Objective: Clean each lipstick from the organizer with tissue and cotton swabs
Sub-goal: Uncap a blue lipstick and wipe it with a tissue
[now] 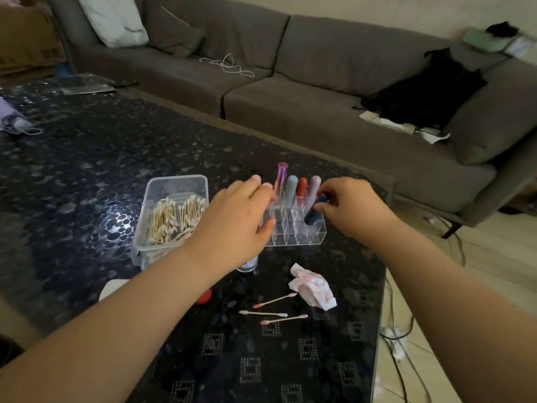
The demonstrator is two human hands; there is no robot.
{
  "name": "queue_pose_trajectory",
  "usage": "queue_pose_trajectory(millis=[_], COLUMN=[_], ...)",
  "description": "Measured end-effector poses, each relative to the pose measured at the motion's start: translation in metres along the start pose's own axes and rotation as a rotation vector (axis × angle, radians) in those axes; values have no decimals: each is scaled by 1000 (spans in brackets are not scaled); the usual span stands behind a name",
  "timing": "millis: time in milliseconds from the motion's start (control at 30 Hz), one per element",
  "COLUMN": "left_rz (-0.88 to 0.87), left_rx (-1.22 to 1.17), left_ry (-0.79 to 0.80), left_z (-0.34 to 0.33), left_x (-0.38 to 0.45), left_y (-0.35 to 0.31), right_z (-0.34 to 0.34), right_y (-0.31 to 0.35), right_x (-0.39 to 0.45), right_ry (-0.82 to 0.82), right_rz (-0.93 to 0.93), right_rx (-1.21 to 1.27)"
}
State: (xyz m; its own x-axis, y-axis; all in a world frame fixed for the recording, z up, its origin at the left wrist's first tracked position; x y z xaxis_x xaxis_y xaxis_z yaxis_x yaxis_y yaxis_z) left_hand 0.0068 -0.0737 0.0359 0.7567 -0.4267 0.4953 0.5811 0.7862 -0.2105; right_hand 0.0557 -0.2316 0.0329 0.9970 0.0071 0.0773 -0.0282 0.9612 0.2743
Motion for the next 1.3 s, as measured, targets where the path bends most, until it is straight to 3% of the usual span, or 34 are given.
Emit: queue_pose_trajectory(millis=[133, 333, 500, 700, 767, 867, 1000, 1100, 1300], left_rz=[59, 258, 365, 373, 389, 479, 550, 587, 696], left_rx=[-134, -399, -480, -483, -460, -477, -596, -684, -855], left_ry=[0, 112, 180, 196, 200, 167, 81, 33, -58], left_z=[1, -16, -27, -25, -24, -21, -17, -18, -21], left_x=[-17, -61, -92, -103, -106, -115, -118, -117, -121], left_y=[-23, -29, -17, -8, -2, 17, 29, 31, 42], right_z=[25, -4, -39, -56, -56, -37, -39, -71, -96], right_y=[10, 16, 23, 29, 28, 2, -12, 1, 13], right_x=[-35, -93, -111, -110, -106, -93, -86, -81, -71], right_ry=[-31, 128, 257, 312, 302, 159, 176, 232, 77], right_rz=[31, 12, 3, -11, -18, -118, -164, -159, -12], right_rx=[156, 535, 722, 941, 962, 1087, 1000, 741, 228])
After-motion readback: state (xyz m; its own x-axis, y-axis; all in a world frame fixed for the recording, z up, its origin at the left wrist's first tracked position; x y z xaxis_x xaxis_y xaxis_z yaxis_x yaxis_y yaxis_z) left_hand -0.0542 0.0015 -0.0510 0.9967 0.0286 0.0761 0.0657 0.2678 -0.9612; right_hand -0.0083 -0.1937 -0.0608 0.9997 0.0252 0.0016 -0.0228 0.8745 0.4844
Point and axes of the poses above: each hand's wrist, its own x-axis towards the middle knuckle, its own z-axis out of the back of the hand, y = z × x, the point moved 8 cm from there along x, towards the middle knuckle, and after that the axes turned 4 degrees about -z, right-handed, at the moved point
